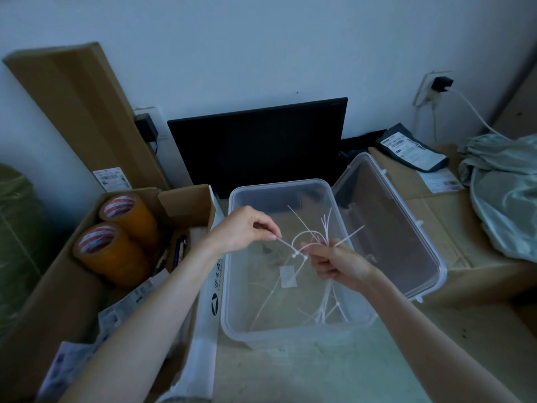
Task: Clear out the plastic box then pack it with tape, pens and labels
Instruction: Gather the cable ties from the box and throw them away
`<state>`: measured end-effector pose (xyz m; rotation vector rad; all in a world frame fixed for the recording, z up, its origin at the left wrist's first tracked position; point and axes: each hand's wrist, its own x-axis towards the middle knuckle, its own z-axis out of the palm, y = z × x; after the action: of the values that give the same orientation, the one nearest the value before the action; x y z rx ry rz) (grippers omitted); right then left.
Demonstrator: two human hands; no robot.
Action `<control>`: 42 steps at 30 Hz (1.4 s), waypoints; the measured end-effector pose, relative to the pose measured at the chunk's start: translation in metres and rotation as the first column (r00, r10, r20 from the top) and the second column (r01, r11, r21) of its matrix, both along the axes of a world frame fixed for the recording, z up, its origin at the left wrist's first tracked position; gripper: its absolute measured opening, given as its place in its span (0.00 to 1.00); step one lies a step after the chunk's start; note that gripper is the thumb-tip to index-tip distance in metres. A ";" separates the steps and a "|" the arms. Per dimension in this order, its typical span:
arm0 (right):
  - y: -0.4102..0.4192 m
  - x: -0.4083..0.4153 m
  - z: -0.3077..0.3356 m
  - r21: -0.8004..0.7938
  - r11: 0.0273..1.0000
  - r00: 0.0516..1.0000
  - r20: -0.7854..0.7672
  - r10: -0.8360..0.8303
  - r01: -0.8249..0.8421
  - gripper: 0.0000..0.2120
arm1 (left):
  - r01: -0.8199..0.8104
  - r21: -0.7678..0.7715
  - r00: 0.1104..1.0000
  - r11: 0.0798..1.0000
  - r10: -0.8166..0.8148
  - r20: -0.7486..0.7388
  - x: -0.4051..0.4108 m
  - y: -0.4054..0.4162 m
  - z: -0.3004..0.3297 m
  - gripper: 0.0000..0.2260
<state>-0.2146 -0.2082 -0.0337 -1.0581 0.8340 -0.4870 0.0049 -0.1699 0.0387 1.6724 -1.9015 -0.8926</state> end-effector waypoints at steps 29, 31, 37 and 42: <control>-0.008 -0.006 0.000 0.027 0.942 0.919 0.214 -0.331 0.333 0.22 | -0.279 0.483 0.762 0.830 -0.114 0.637 -0.038 -0.011 -0.147 0.19; -0.009 -0.007 0.000 0.064 0.940 0.918 0.202 -0.341 0.335 0.23 | -0.290 0.487 0.694 0.824 -0.169 0.700 -0.042 -0.009 -0.157 0.17; -0.012 -0.007 -0.001 0.129 0.935 0.914 0.205 -0.350 0.329 0.23 | -0.273 0.484 0.681 0.831 -0.188 0.708 -0.041 -0.003 -0.168 0.16; -0.011 -0.006 0.001 0.126 0.938 0.916 0.206 -0.343 0.323 0.23 | -0.292 0.494 0.717 0.819 -0.154 0.679 -0.043 -0.004 -0.169 0.18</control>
<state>-0.2206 -0.2196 -0.0328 -0.7611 0.8286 -0.8358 -0.0385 -0.1737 -0.1300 2.7654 -2.1062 -0.9394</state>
